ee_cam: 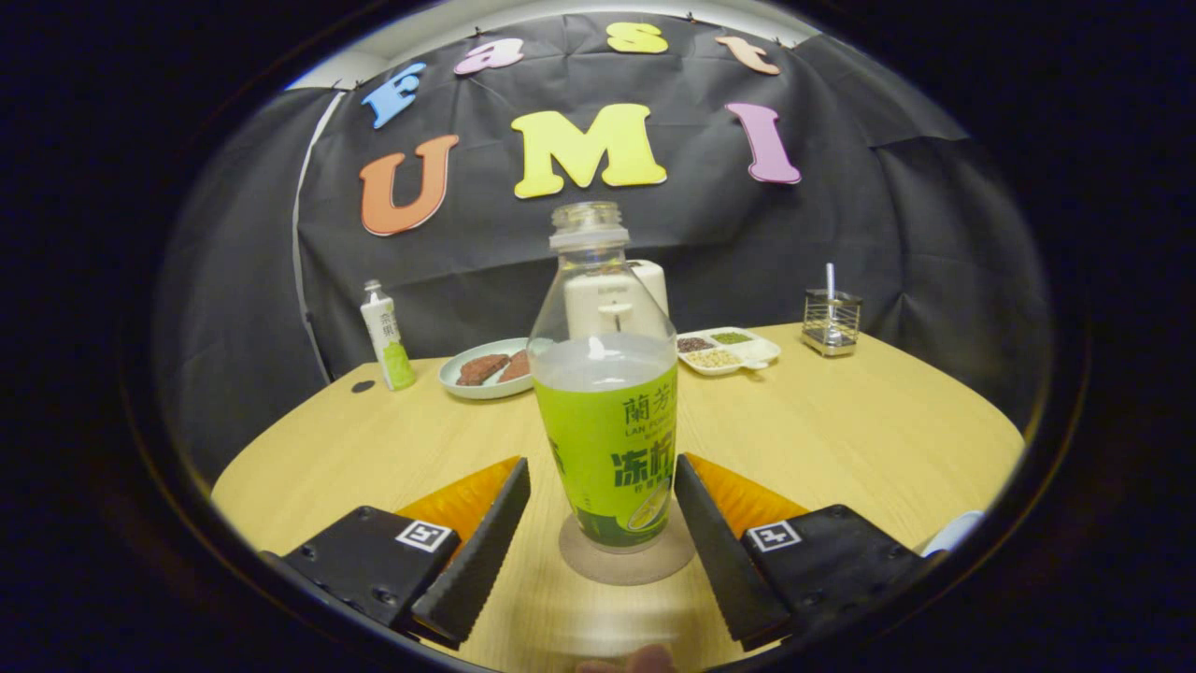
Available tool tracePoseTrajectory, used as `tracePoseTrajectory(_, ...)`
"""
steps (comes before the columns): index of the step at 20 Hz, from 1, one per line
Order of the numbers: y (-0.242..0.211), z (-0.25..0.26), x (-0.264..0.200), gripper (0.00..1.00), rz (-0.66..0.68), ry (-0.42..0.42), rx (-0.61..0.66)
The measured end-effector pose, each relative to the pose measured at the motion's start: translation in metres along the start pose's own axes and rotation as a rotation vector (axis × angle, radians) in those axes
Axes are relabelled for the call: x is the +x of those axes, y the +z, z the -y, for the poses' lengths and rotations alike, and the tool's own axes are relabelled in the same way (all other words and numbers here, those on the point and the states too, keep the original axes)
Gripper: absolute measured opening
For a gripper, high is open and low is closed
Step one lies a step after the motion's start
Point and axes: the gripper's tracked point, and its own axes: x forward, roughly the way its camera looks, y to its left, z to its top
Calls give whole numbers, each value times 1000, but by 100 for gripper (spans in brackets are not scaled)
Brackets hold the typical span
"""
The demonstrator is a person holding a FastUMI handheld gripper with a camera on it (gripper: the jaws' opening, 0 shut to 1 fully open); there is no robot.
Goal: Take the bottle from table, then pour the juice into the cup, finally place the bottle on the coaster
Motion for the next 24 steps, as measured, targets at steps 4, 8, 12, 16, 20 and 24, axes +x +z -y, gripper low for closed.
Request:
tracePoseTrajectory(4,10,1,-28,99,55,-19,-3)
tracePoseTrajectory(8,11,-3,-71,99,101,-8,0)
tracePoseTrajectory(12,18,-6,-131,99,184,4,-53)
tracePoseTrajectory(16,8,5,-183,99,222,-7,-35)
tracePoseTrajectory(20,-16,14,-222,100,221,3,-21)
tracePoseTrajectory(24,-34,22,-255,100,242,10,-33)
